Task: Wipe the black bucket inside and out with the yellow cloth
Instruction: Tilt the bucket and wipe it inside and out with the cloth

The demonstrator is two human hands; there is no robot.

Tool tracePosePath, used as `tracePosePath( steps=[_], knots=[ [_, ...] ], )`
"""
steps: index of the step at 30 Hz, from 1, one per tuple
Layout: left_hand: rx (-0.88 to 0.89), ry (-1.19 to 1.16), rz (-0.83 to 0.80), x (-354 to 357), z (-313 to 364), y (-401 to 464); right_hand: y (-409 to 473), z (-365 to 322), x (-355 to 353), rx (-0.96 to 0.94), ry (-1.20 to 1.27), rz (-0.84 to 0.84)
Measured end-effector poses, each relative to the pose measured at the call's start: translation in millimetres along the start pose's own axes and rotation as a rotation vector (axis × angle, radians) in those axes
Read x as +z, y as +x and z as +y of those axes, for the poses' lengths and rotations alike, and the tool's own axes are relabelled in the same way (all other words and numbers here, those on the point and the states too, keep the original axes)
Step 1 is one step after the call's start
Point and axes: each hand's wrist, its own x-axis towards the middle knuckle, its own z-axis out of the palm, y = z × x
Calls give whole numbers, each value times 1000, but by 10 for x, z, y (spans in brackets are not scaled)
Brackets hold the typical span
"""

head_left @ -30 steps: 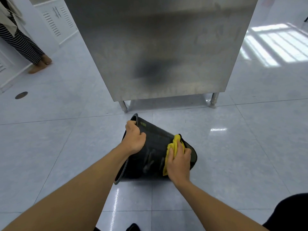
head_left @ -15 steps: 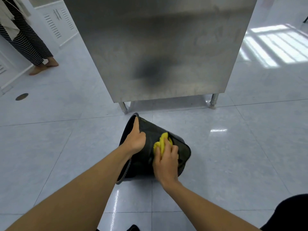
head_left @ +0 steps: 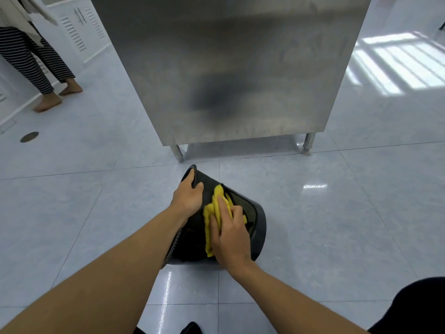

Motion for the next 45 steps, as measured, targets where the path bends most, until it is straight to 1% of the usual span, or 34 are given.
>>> tracePosePath(
  steps=[4, 6, 8, 11, 13, 15, 17, 19, 22, 25, 27, 31, 33, 36, 39, 42, 45],
  knots=[
    [-52, 0, -7, -40, -9, 8, -88, 275, -28, 197, -29, 32],
    [-66, 21, 1, -41, 1, 13, -81, 268, -25, 239, 0, 21],
    [-81, 27, -3, -58, 17, -1, -71, 179, -26, 192, 32, 5],
    [-144, 6, -29, -62, 67, -16, -35, -40, -2, 37, 64, -28],
    [-185, 17, -2, -38, 106, -60, -18, -163, 36, -58, 87, -72],
    [-176, 33, 23, -21, 130, -101, -22, -188, 56, -120, 106, -104],
    [-119, 102, 22, -19, 142, -127, -18, -129, 51, -120, 115, -103],
    [-61, 172, 32, -42, 139, -117, -12, -47, 38, -65, 104, -68],
    [-17, 228, 66, -62, 127, -105, -10, 120, 10, 90, 38, -21],
    [-29, 223, 67, -57, 118, -93, -28, 380, -34, 291, -21, 35],
    [-39, 201, 65, -38, 125, -73, -45, 557, -64, 416, -17, 59],
    [-23, 204, 74, 42, 118, -44, -20, 734, -80, 663, 18, 48],
    [-21, 221, 63, 65, 105, -34, -3, 707, -77, 708, 28, 45],
    [-47, 209, 60, 47, 67, 0, -28, 595, -64, 654, 51, 57],
    [-60, 154, 47, 43, 45, 8, -23, 425, -33, 537, 83, 54],
    [-6, 125, 37, 70, 61, -16, 34, 217, -17, 426, 137, 21],
    [85, 134, -4, 98, 99, -50, 74, 84, -51, 361, 233, 6]
  ],
)
